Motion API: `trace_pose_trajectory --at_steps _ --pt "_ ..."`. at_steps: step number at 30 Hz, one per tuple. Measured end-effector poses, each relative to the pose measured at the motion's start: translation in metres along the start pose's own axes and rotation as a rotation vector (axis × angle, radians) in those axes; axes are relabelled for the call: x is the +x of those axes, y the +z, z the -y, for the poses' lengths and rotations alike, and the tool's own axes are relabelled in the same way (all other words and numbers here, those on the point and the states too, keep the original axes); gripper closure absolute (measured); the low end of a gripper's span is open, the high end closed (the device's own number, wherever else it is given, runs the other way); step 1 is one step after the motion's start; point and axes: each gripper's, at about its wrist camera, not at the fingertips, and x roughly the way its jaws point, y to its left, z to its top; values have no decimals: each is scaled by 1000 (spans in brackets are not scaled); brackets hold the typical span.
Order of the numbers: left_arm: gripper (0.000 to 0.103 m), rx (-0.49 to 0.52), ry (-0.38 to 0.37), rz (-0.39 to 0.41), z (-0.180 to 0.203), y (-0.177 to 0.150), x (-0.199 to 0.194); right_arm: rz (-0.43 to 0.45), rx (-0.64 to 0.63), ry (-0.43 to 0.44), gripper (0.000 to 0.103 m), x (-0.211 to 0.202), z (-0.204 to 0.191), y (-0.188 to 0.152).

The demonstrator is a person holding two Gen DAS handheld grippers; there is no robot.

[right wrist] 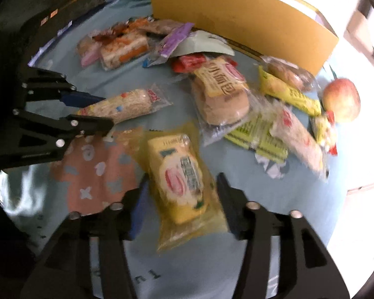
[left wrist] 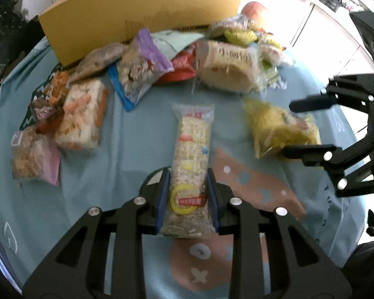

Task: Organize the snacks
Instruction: 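Carry the oat bar pack with the left gripper while the right carries the bread bag to the box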

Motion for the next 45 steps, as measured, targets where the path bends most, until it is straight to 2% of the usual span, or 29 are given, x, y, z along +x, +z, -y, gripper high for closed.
trace_pose_trajectory --at_steps 1,2,5,10,20,27,45 --pt "74 -6 5 -5 -1 -1 2 -30 -4 0 44 7 0 0" --pt "74 -11 5 -4 -1 -1 3 -44 1 14 48 12 -1 -1" --pt "74 -12 4 13 1 3 4 -16 29 59 63 5 -2 -2" --pt "75 -35 -26 83 -7 3 -18 43 106 135 64 -21 2 -8" --pt "75 -60 -53 203 -9 15 -63 158 201 124 64 -72 23 -7" --pt "75 -67 -53 268 -8 25 -86 212 207 109 64 -98 22 2" --pt "75 -115 24 353 -19 67 -143 359 254 75 64 -160 39 28"
